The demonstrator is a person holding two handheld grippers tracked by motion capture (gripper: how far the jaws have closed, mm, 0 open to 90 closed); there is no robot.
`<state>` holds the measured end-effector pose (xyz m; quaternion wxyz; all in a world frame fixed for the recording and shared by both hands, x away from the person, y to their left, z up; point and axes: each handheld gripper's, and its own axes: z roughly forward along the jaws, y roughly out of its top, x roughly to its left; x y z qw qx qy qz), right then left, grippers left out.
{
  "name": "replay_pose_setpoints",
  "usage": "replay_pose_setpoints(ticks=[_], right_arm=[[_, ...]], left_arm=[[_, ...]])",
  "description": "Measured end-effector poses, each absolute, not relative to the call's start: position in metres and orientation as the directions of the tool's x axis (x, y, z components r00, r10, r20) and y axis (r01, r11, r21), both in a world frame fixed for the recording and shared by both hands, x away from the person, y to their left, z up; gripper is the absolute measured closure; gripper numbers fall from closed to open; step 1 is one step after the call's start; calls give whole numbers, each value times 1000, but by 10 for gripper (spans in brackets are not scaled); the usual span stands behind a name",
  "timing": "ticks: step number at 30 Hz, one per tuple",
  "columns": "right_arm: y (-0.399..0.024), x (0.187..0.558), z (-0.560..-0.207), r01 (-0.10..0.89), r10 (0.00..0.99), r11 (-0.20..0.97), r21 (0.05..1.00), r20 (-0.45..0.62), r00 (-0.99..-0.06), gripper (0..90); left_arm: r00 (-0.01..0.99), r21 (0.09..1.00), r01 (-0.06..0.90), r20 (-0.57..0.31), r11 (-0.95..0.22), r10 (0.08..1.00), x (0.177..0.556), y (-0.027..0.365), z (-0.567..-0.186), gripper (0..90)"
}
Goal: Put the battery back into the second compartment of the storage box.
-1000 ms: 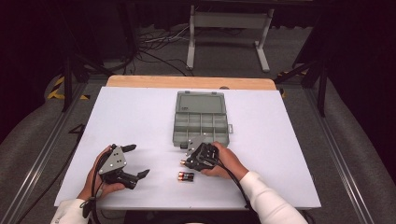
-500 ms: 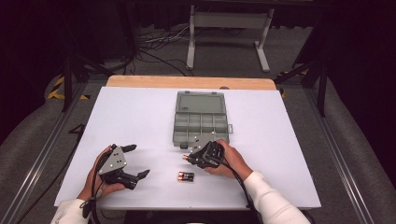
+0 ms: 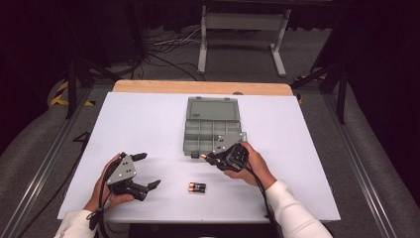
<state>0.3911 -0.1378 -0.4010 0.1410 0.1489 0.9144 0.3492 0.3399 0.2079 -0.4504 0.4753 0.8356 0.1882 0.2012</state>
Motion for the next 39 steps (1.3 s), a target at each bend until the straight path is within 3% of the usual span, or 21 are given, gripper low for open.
replay_pose_setpoints(ticks=[16, 39], right_arm=[[-156, 411, -384, 207, 469, 654, 728, -175, -866, 776], [-146, 460, -378, 282, 566, 615, 736, -163, -808, 776]], left_arm=[[850, 873, 125, 150, -471, 504, 340, 209, -451, 35], [844, 883, 98, 171, -459, 509, 337, 212, -446, 39]])
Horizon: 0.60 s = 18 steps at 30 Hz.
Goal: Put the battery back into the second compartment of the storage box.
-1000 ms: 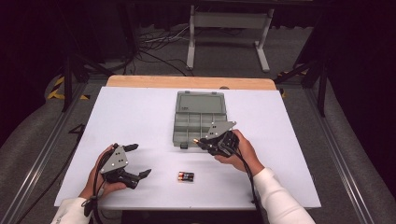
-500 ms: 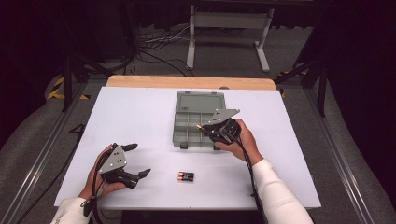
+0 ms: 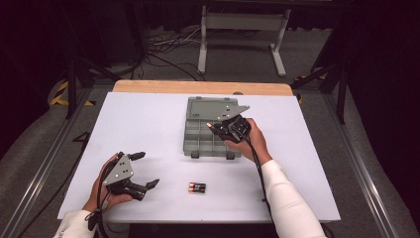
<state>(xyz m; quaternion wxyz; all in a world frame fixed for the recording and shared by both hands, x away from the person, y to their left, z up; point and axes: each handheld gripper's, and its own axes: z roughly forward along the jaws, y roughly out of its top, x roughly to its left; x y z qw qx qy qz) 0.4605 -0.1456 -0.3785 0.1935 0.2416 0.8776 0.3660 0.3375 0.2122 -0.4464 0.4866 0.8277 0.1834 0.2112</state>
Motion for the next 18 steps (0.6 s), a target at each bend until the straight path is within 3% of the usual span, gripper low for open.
replay_pose_setpoints(ticks=[18], right_arm=[[-131, 487, -391, 340, 602, 611, 715, -140, -786, 776]], left_arm=[[845, 884, 98, 168, -457, 507, 337, 212, -446, 40]])
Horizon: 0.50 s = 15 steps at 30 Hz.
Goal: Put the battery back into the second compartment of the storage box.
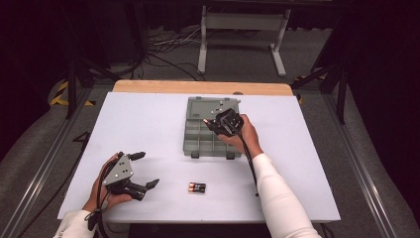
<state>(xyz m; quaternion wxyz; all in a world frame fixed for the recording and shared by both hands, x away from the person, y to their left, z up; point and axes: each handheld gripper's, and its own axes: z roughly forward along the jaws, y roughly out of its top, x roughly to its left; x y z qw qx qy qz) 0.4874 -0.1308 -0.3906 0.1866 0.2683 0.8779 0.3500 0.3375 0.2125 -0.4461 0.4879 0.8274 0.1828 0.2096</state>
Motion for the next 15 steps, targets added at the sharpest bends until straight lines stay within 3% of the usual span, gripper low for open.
replay_pose_setpoints(ticks=[15], right_arm=[[-122, 499, -403, 375, 609, 622, 687, -123, -784, 776]], left_arm=[[847, 888, 104, 157, -447, 509, 337, 213, -446, 40]])
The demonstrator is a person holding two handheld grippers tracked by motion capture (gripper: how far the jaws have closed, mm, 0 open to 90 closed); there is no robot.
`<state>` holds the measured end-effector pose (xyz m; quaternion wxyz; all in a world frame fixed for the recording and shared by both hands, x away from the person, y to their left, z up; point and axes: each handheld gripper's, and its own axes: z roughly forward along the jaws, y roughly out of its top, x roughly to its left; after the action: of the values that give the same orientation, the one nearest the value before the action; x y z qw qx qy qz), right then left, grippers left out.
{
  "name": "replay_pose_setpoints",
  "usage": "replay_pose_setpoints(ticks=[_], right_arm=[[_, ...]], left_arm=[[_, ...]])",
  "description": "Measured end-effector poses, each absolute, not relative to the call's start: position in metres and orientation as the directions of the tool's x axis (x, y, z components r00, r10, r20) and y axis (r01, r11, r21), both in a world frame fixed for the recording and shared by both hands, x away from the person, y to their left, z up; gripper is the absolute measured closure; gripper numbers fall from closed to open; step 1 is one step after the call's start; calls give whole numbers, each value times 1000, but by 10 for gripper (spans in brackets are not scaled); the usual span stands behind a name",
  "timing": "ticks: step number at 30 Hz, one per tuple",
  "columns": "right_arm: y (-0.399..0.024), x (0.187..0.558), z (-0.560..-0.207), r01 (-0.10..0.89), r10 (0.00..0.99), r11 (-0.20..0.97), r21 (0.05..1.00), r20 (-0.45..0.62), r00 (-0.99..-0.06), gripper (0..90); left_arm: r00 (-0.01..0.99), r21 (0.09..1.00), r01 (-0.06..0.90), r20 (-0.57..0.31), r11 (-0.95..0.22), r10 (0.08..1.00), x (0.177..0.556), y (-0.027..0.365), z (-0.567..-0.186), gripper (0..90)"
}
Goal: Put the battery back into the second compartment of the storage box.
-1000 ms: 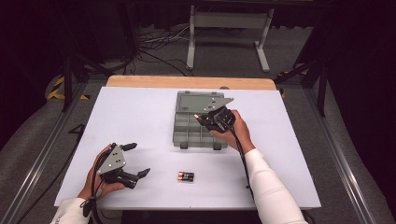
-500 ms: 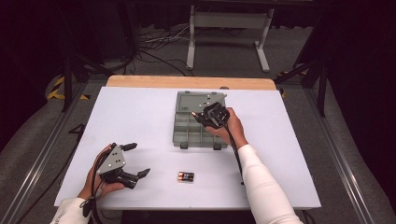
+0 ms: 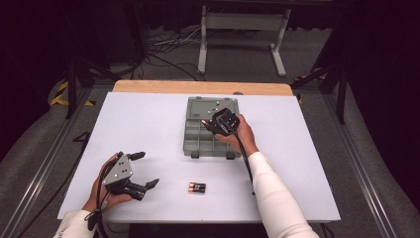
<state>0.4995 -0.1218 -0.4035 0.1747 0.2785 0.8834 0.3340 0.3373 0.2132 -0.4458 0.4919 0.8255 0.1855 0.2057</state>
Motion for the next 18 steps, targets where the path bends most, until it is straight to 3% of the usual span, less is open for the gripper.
replay_pose_setpoints(ticks=[18], right_arm=[[-116, 505, -412, 397, 614, 638, 659, -126, -779, 775]], left_arm=[[850, 888, 104, 155, -448, 503, 338, 213, -446, 40]])
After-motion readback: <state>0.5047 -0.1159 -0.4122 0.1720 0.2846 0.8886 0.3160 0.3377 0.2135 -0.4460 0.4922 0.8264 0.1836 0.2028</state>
